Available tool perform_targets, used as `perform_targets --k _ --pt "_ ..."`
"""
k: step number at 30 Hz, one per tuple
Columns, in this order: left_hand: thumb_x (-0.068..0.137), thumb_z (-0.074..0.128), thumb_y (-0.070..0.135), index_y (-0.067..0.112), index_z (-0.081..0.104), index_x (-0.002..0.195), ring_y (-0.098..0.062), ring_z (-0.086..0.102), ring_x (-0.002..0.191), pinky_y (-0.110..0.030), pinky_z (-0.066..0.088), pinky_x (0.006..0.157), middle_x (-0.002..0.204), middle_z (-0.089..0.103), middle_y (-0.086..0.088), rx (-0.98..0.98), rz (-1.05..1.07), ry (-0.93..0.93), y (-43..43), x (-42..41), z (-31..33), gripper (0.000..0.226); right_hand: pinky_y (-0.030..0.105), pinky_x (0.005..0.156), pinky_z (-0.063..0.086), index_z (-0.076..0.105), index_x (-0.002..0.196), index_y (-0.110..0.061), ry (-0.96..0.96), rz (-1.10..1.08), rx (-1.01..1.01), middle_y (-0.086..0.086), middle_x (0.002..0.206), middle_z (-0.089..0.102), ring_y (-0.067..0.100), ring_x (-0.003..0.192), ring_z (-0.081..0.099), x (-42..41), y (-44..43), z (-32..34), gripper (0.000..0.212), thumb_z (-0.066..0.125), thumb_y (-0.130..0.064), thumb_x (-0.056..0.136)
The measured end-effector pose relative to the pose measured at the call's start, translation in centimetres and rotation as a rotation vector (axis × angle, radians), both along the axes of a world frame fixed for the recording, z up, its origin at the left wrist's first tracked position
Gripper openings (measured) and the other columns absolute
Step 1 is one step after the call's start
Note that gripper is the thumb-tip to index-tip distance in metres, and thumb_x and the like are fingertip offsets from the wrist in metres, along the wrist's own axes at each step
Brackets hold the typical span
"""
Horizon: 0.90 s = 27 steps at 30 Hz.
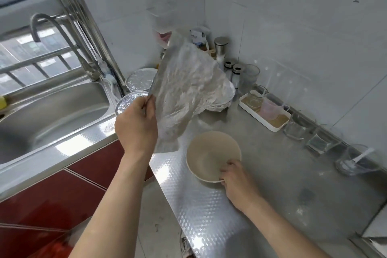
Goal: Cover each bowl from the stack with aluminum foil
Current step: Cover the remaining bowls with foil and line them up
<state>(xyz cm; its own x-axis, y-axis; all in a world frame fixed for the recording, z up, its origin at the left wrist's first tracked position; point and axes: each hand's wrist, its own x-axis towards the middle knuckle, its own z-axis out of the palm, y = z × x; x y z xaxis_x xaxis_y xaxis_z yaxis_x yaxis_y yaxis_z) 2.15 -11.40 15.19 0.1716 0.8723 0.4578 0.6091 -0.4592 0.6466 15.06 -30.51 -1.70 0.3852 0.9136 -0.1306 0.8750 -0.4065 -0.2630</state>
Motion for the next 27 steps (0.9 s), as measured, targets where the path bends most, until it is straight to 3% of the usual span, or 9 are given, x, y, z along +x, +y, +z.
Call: perform_targets --k 4,6,10,12,17,19,21,23,27 --pt "0.099 0.055 0.027 0.014 0.072 0.089 -0.027 0.054 0.057 -0.031 0.027 0.055 0.059 0.055 0.003 0.139 -0.109 -0.070 0.0 0.5 0.7 0.024 0.042 0.112 0.025 0.041 0.141 -0.027 0.056 -0.069 -0.102 -0.003 0.159 0.010 0.020 0.146 0.001 -1.7 0.1 3.1 0.052 0.052 -0.043 0.092" --pt "0.097 0.056 0.023 0.016 0.075 0.101 -0.024 0.056 0.052 -0.028 0.035 0.050 0.061 0.062 0.000 0.287 -0.212 -0.024 -0.5 0.9 1.2 0.020 0.043 0.113 0.020 0.027 0.148 -0.027 0.172 -0.215 0.017 -0.004 0.159 0.008 0.020 0.146 0.003 -1.3 0.8 6.5 0.074 0.054 -0.058 0.087" --pt "0.090 0.060 0.014 0.015 0.076 0.106 -0.021 0.072 0.082 -0.024 0.049 0.062 0.096 0.076 -0.002 0.508 -0.457 0.133 -3.0 2.5 -0.5 0.023 0.041 0.099 0.042 0.055 0.129 -0.026 1.398 -0.626 0.685 0.001 0.130 0.060 0.021 0.126 0.053 1.7 0.8 14.6 0.081 0.058 -0.077 0.065" --pt "0.089 0.054 0.017 0.016 0.077 0.103 -0.020 0.072 0.095 -0.028 0.055 0.073 0.104 0.075 0.000 0.525 -0.607 0.226 -4.8 2.7 -2.9 0.026 0.047 0.094 0.046 0.057 0.127 -0.025 1.767 -0.609 0.787 0.008 0.120 0.067 0.027 0.114 0.062 3.8 -0.6 16.1 0.071 0.050 -0.073 0.076" --pt "0.088 0.050 0.030 0.020 0.075 0.105 -0.021 0.068 0.106 -0.032 0.057 0.086 0.114 0.072 0.004 0.373 -0.836 0.452 -7.7 0.4 -10.0 0.032 0.032 0.062 0.053 0.062 0.089 -0.007 1.475 -1.032 0.576 0.010 0.081 0.067 0.020 0.069 0.065 5.4 -2.2 11.1 0.007 0.067 -0.012 0.087" --pt "0.089 0.046 0.048 0.027 0.071 0.113 -0.020 0.061 0.118 -0.039 0.053 0.094 0.126 0.066 0.009 0.159 -0.914 0.575 -8.5 -0.6 -11.3 0.040 0.026 0.050 0.050 0.058 0.082 -0.006 1.416 -1.098 0.472 0.008 0.069 0.062 0.017 0.057 0.060 5.1 -2.7 8.3 0.009 0.065 -0.004 0.087" --pt "0.080 0.034 0.074 0.042 0.060 0.127 -0.013 0.033 0.142 -0.049 0.029 0.114 0.147 0.042 0.019 -0.116 -0.851 0.658 -8.8 -1.8 -12.0 0.063 0.025 0.049 0.048 0.056 0.081 -0.006 1.382 -1.139 0.416 0.007 0.066 0.060 0.017 0.056 0.057 4.9 -3.3 6.2 0.012 0.066 -0.003 0.086" --pt "0.075 0.033 0.081 0.048 0.055 0.131 -0.011 0.016 0.146 -0.051 0.016 0.117 0.152 0.028 0.021 -0.285 -0.664 0.574 -8.7 -3.0 -12.8 0.069 0.022 0.044 0.048 0.056 0.080 -0.007 1.371 -1.170 0.376 0.005 0.062 0.061 0.016 0.053 0.056 4.6 -3.7 4.6 0.013 0.066 -0.002 0.086" --pt "0.077 0.077 0.047 0.034 0.047 0.140 -0.031 0.037 0.138 -0.052 0.036 0.108 0.152 0.038 -0.010 -0.535 -0.215 0.158 -6.7 -4.6 -13.3 0.071 0.021 0.041 0.049 0.058 0.083 -0.005 1.381 -1.212 0.370 0.005 0.063 0.062 0.012 0.044 0.058 4.6 -4.3 3.0 0.010 0.067 -0.001 0.085"
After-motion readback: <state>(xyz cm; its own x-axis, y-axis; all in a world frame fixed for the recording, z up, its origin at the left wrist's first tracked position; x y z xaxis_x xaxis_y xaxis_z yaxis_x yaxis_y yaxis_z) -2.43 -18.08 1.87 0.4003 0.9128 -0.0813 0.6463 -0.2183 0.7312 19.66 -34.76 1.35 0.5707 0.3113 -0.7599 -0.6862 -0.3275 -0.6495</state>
